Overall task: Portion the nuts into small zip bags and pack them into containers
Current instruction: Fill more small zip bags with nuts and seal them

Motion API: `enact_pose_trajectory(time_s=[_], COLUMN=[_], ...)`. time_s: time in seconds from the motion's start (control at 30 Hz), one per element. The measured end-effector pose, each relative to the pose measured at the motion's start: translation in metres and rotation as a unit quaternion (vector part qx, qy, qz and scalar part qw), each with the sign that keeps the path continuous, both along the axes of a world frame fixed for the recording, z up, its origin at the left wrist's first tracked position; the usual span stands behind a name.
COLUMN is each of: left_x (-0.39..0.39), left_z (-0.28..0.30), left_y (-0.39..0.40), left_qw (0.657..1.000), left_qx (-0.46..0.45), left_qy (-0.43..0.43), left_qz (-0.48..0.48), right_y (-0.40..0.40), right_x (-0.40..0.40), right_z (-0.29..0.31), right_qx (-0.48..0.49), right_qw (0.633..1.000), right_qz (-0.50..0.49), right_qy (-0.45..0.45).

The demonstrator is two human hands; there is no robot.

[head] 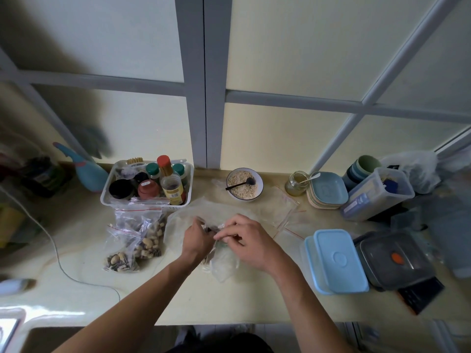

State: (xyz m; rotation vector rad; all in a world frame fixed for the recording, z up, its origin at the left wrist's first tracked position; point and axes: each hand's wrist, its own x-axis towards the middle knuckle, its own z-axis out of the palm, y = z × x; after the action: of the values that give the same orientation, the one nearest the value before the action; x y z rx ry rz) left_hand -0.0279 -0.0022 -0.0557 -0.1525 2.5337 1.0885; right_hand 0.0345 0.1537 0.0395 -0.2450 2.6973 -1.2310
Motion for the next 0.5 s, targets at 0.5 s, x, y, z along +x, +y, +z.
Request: enact_pose_trajectory(time_s=[0.5], left_x=[-0.011], left_z=[-0.003], left_y=[-0.004], left_qw=[0.999], left_qx=[-0.004], left_qy=[-0.032], left_qz=[0.026], right_y=[0.014], right_x=[-0.007], right_z=[0.029], right_qx=[-0.053], right_qw=[0.988], right_qz=[-0.069], right_qy=[0.13])
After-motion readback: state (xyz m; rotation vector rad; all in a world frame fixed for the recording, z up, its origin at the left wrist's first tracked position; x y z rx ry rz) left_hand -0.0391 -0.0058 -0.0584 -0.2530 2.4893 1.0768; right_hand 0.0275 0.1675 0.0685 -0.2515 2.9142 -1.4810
